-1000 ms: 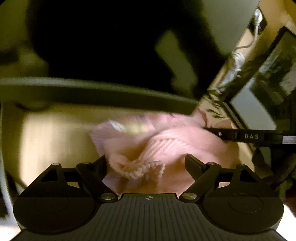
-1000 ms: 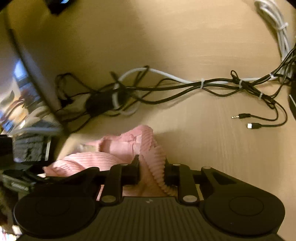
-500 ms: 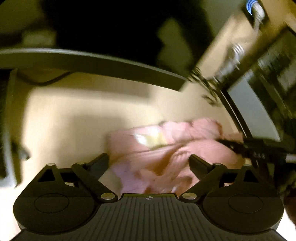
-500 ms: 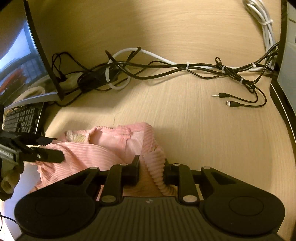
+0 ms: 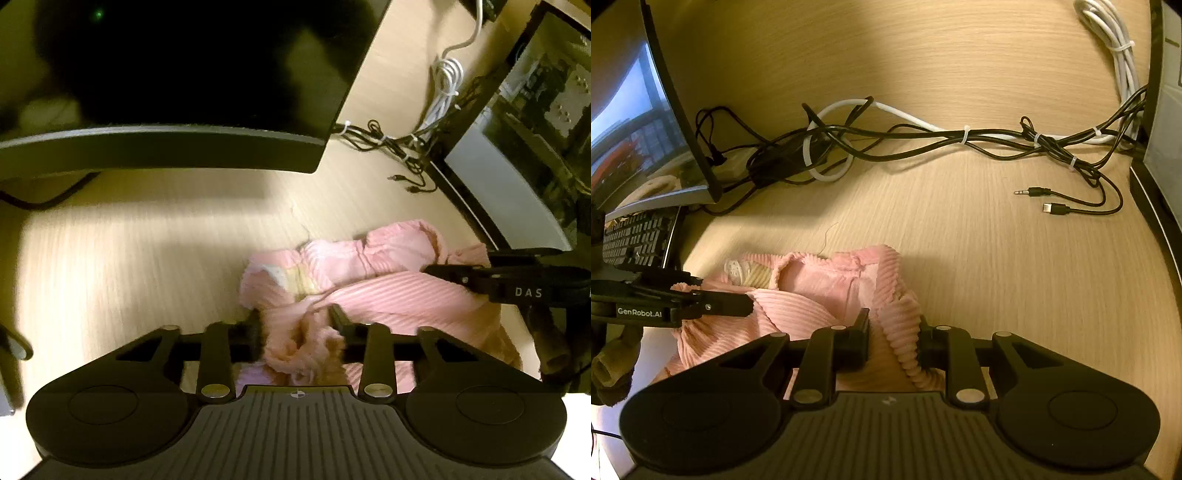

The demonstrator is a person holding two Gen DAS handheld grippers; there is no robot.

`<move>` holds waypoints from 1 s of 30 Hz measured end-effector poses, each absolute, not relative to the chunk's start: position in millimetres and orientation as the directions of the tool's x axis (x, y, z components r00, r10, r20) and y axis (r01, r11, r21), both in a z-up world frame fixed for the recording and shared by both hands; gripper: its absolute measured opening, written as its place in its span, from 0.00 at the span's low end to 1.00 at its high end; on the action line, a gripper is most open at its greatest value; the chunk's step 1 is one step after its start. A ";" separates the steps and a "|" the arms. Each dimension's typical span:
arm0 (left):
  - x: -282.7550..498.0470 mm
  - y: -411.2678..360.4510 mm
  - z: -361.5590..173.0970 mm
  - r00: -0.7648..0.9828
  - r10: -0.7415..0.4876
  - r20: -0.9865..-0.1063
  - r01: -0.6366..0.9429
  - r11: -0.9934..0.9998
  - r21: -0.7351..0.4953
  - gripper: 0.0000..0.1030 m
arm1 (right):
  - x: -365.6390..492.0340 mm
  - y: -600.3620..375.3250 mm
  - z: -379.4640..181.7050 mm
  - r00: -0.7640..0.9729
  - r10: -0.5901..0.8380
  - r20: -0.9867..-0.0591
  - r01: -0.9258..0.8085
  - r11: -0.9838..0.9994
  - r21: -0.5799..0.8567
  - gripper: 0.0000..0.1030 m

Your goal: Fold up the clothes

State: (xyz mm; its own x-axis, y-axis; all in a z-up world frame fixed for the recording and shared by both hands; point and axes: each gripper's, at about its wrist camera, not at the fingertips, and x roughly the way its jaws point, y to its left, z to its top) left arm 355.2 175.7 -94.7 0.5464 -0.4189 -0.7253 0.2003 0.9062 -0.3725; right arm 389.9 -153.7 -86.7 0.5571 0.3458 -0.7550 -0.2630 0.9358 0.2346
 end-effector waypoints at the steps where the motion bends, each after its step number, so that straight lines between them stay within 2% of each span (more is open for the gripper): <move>1: 353.8 176.7 -94.6 0.550 -0.422 -0.721 0.202 0.905 -0.375 0.31 | 389.9 -153.4 -86.6 0.561 0.341 -0.754 -0.261 0.938 0.229 0.21; 8: 357.7 170.8 -73.8 0.601 -0.416 -0.683 0.248 0.909 -0.336 0.24 | 389.6 -161.8 -45.7 0.651 0.333 -0.682 -0.286 0.940 0.185 0.18; 14: 326.1 164.1 -16.7 0.718 -0.422 -0.553 0.346 0.906 -0.242 0.23 | 341.1 -166.6 14.5 0.723 0.369 -0.584 -0.369 0.921 0.124 0.18; 18: 277.6 156.5 7.1 0.766 -0.426 -0.482 0.424 0.897 -0.120 0.23 | 281.9 -153.1 17.5 0.716 0.396 -0.575 -0.499 0.866 -0.024 0.18; 21: 234.8 152.3 6.2 0.758 -0.418 -0.502 0.440 0.894 -0.080 0.24 | 235.1 -145.6 7.7 0.688 0.418 -0.593 -0.590 0.799 -0.121 0.18; 24: 191.3 152.4 -8.5 0.688 -0.437 -0.580 0.454 0.882 -0.126 0.26 | 193.4 -145.0 -20.7 0.611 0.427 -0.667 -0.662 0.737 -0.135 0.19; 26: 163.6 153.5 -19.6 0.627 -0.452 -0.634 0.464 0.871 -0.162 0.38 | 174.5 -146.2 -41.2 0.542 0.422 -0.727 -0.696 0.710 -0.107 0.22; 28: 139.9 156.5 -32.4 0.551 -0.470 -0.690 0.477 0.855 -0.201 0.45 | 160.7 -150.3 -58.2 0.504 0.400 -0.765 -0.700 0.709 -0.090 0.30; 30: 123.4 161.9 -41.8 0.497 -0.476 -0.726 0.467 0.852 -0.238 0.51 | 154.2 -160.9 -58.7 0.492 0.405 -0.771 -0.683 0.729 -0.052 0.45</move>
State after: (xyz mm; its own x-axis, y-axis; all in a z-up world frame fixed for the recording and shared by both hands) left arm 123.4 161.9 -41.8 0.4970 -0.4755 -0.7259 0.4669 0.8516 -0.2382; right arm 154.2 -160.9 -58.7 0.4917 0.4053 -0.7707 -0.6827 0.7288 -0.0523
